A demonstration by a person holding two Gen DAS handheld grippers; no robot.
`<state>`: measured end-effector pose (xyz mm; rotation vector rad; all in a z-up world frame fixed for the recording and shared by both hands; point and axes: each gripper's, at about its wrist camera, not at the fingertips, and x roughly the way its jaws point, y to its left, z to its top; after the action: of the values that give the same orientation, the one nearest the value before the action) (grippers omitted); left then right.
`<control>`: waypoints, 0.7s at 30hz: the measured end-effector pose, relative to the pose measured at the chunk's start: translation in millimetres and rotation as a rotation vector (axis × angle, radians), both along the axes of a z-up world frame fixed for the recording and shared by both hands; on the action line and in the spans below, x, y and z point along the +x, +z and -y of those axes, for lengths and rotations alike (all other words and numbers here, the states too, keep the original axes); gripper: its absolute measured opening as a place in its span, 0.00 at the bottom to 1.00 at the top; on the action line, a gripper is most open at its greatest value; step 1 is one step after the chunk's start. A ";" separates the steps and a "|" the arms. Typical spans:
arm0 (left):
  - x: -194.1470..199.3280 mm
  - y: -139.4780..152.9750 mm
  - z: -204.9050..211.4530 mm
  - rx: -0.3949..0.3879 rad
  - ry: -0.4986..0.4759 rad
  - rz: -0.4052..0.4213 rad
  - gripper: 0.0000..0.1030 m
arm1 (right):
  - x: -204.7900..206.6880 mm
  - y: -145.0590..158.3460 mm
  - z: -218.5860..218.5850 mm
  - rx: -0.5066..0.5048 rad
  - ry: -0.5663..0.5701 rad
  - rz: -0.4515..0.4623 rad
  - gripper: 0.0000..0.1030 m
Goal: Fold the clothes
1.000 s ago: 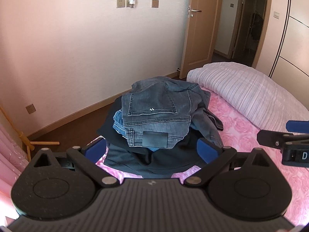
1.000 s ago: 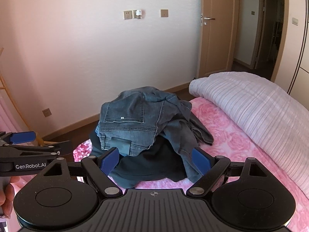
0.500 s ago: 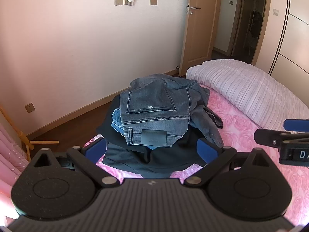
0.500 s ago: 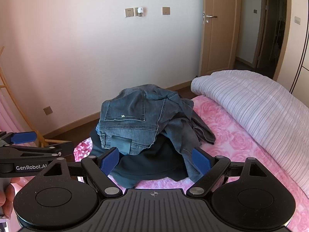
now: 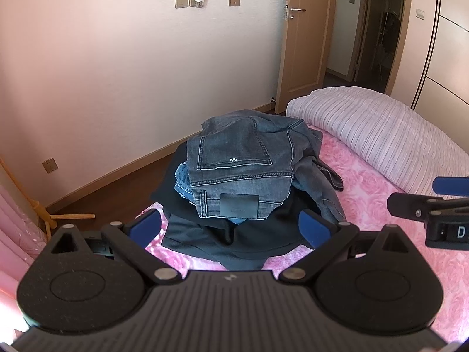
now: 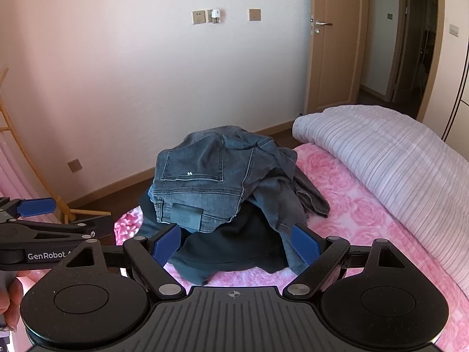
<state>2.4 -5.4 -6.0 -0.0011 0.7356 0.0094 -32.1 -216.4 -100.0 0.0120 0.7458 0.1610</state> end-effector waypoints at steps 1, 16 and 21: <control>-0.3 -0.3 0.3 0.000 0.000 -0.001 0.96 | -0.2 -0.1 -0.6 0.000 0.001 -0.001 0.83; -1.8 0.2 -5.0 -0.005 0.003 -0.004 0.96 | -0.9 -1.1 -6.9 -0.004 0.015 -0.005 0.83; -0.2 -0.6 -2.4 -0.004 -0.003 -0.007 0.96 | -0.5 -2.4 -6.4 -0.003 0.012 -0.008 0.83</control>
<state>2.2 -3.0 -6.5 -0.0041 0.7425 0.0050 -32.5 -210.0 -102.4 0.0048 0.7543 0.1715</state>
